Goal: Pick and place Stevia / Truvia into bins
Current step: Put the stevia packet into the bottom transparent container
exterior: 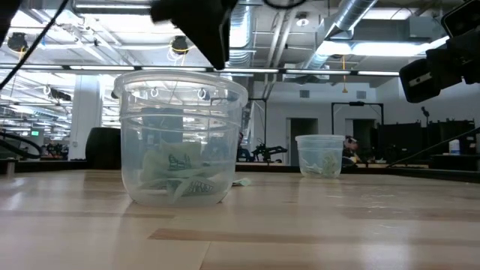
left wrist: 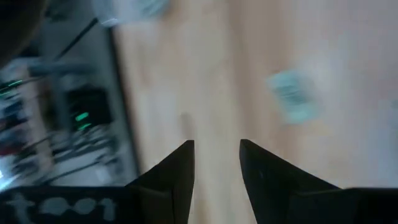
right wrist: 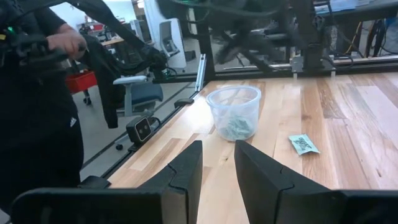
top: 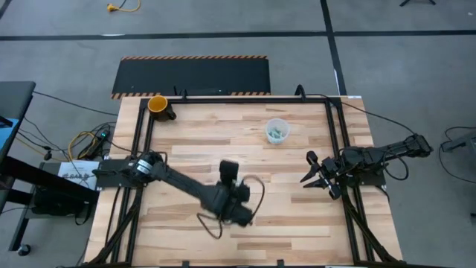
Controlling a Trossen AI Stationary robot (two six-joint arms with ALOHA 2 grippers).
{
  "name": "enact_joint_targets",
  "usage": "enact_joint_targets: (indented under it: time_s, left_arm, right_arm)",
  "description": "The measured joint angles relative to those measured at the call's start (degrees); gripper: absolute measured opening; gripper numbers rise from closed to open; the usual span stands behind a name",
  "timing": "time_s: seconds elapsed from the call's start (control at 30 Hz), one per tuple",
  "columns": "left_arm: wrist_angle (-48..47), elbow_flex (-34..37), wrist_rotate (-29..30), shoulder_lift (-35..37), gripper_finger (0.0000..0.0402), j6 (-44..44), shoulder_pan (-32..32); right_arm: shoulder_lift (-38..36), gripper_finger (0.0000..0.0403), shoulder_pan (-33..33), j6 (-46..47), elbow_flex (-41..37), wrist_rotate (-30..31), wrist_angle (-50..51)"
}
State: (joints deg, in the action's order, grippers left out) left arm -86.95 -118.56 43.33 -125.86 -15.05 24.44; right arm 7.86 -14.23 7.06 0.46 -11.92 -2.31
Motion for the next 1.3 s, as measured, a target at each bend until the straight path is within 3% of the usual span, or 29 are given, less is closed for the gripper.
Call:
enact_joint_targets:
  time_s: [0.17,0.3,0.37,0.47,0.63,0.7,0.77,0.97,1.3]
  left_arm:
    - [-3.1,0.0,8.4,0.1,0.0120,2.0,-6.6]
    - [0.2,0.0,7.6,1.6,0.0120,8.5,-13.0]
    - [4.2,0.0,3.7,2.9,0.0120,13.7,-16.8]
    - [14.7,0.0,-13.9,4.9,0.0120,23.0,-22.7]
    - [28.5,0.0,-55.0,6.7,0.0120,28.1,-29.8]
    - [29.8,0.0,-65.2,6.6,0.0120,28.6,-31.0]
    - [28.6,0.2,-71.8,6.6,0.0120,32.6,-31.4]
    - [18.5,5.5,-75.0,6.5,0.0120,44.8,-30.7]
    - [20.7,16.7,-63.8,6.8,0.0120,53.9,-27.3]
  right_arm:
    - [0.0,0.0087,0.0,0.0,0.0,0.0,0.0]
    - [0.0,0.0087,0.0,0.0,0.0,0.0,0.0]
    - [0.0,0.0087,0.0,0.0,0.0,0.0,0.0]
    - [0.0,0.0087,0.0,0.0,0.0,0.0,0.0]
    - [0.0,0.0087,0.0,0.0,0.0,0.0,0.0]
    - [0.0,0.0087,0.0,0.0,0.0,0.0,0.0]
    - [0.0,0.0087,0.0,0.0,0.0,0.0,0.0]
    - [0.0,0.0087,0.0,0.0,0.0,0.0,0.0]
    - [0.0,0.0087,0.0,0.0,0.0,0.0,0.0]
